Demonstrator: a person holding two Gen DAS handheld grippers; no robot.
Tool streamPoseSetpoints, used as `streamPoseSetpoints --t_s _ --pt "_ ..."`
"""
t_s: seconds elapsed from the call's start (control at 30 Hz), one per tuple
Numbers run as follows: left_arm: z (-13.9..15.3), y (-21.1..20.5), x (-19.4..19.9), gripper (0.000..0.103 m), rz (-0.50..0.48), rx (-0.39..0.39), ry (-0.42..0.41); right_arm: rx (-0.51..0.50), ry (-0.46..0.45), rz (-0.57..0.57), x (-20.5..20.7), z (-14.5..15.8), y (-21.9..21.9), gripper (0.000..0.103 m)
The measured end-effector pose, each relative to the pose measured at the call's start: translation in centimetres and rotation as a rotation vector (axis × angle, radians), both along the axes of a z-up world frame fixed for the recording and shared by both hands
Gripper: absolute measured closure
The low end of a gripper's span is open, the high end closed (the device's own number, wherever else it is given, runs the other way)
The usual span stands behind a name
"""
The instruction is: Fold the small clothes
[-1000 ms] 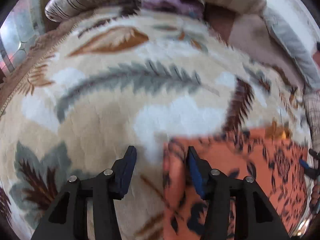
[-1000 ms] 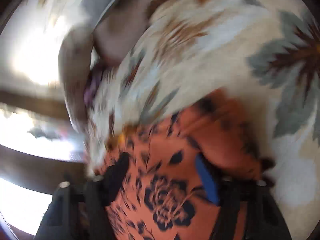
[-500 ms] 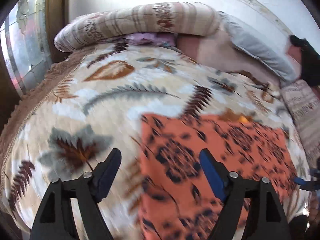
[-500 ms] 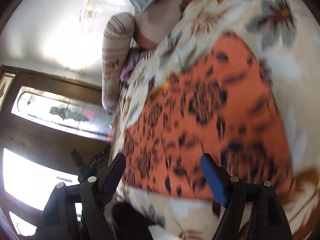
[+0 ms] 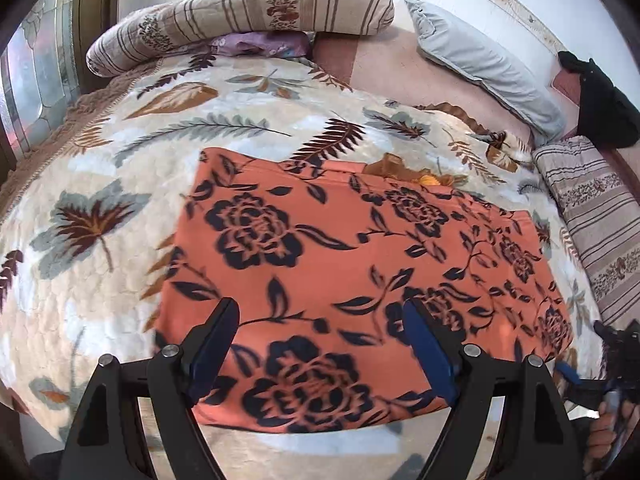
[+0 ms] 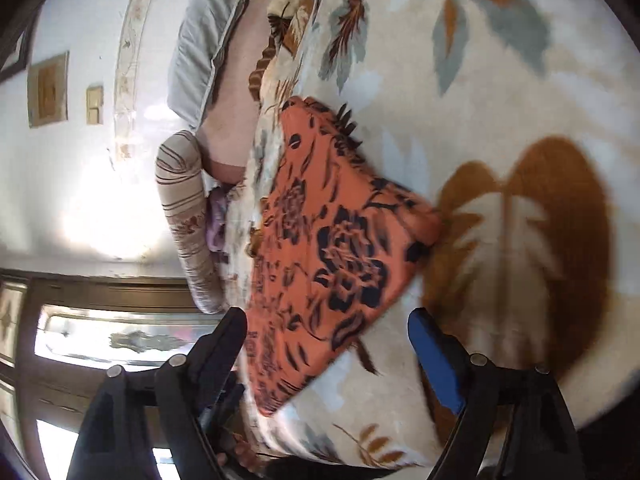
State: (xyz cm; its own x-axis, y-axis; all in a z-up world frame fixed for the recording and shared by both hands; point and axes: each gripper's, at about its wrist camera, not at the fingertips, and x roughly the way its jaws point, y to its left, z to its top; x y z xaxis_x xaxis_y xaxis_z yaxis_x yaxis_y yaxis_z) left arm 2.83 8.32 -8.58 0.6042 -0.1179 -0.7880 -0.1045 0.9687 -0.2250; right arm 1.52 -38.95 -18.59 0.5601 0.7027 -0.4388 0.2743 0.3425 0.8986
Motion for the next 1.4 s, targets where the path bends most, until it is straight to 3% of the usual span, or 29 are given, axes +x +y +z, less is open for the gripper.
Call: streamPoseSetpoints --t_s 0.07,0.13,0.2,0.23,0.3,0.37,0.4,0.47,0.53,0.57,0.63,0.73,0.8,0.83,0.87,0.97,1.1,1.13,1.17,1.2,1.27,1.3,1.37,1.4 --pt "-0.4 -0.6 0.8 0.019 0.008 -0.040 0.007 -0.011 0.053 -0.053 1.2 -0.7 0.8 0.017" --pt "-1.3 -1.1 1.6 0.019 0.025 -0.057 0.034 -0.033 0.041 -0.113 2.2 -0.4 1.3 0.019" --pt "-2.9 -1.5 2.4 0.019 0.044 -0.033 0.095 -0.092 0.012 -0.138 2.6 0.5 1.4 0.052" --pt "-3.7 -1.8 2.7 0.019 0.045 -0.012 0.114 -0.128 0.019 -0.123 3.1 0.7 1.7 0.092" --pt "-3.6 -2.4 2.5 0.019 0.023 0.038 0.095 -0.190 0.013 -0.103 3.3 1.7 2.2 0.093" --pt "-3.2 -2.5 2.1 0.019 0.015 0.033 0.082 -0.370 -0.045 -0.078 2.8 4.3 2.9 0.093" --pt "-3.1 -2.4 2.0 0.019 0.022 0.026 0.075 -0.414 -0.043 -0.057 2.6 4.5 3.1 0.093" --pt "-3.6 -2.3 2.3 0.019 0.034 0.034 0.080 -0.485 0.050 0.019 2.9 2.2 3.3 0.086" --pt "-4.3 -2.8 2.6 0.019 0.011 0.092 0.083 -0.346 0.044 -0.007 2.1 0.7 1.7 0.085" --pt "-4.5 -3.4 2.6 0.018 -0.017 0.146 0.073 -0.325 0.064 -0.002 1.9 0.9 1.0 0.083" --pt "-4.7 -3.9 2.7 0.016 -0.031 0.183 0.068 -0.352 0.076 0.011 1.4 2.2 -0.3 0.075" --pt "-4.7 -3.7 2.8 0.015 -0.022 0.170 0.065 -0.435 0.031 0.027 1.8 4.7 -2.0 0.072" --pt "-4.8 -3.6 2.9 0.014 -0.028 0.166 0.066 -0.463 0.000 0.047 4.2 5.9 -2.8 0.051" --pt "-4.8 -3.6 2.9 0.014 -0.029 0.164 0.066 -0.476 -0.021 0.056 5.6 6.3 -2.9 0.020" --pt "-4.8 -3.5 2.9 0.014 -0.028 0.160 0.065 -0.490 -0.056 0.076 7.7 6.6 -2.9 0.011" --pt "-4.8 -3.6 2.9 0.014 -0.029 0.157 0.066 -0.481 -0.103 0.154 13.9 6.5 -2.0 0.011" --pt "-5.0 -3.7 3.0 0.010 -0.032 0.151 0.062 -0.408 0.007 0.350 21.4 2.4 1.2 0.014" --pt "-5.0 -3.8 3.0 0.010 -0.033 0.154 0.062 -0.451 0.007 0.356 22.1 2.2 1.9 0.028" --pt "-5.0 -3.8 3.1 0.009 -0.035 0.155 0.061 -0.484 -0.029 0.337 22.6 2.8 2.2 0.089" --pt "-5.0 -3.7 3.1 0.009 -0.035 0.150 0.058 -0.487 -0.027 0.307 22.9 3.2 2.1 0.093" --pt "-5.1 -3.7 3.1 0.009 -0.034 0.148 0.057 -0.526 0.034 0.196 22.8 2.7 1.0 0.093" --pt "-5.1 -3.8 3.2 0.009 -0.036 0.152 0.059 -0.552 0.070 0.180 22.7 2.0 0.9 0.088" --pt "-5.0 -3.7 3.1 0.009 -0.039 0.148 0.060 -0.560 0.051 0.142 21.7 2.5 0.7 0.075" --pt "-5.0 -3.6 3.1 0.009 -0.042 0.147 0.061 -0.589 0.067 0.115 21.0 3.1 0.6 0.064"
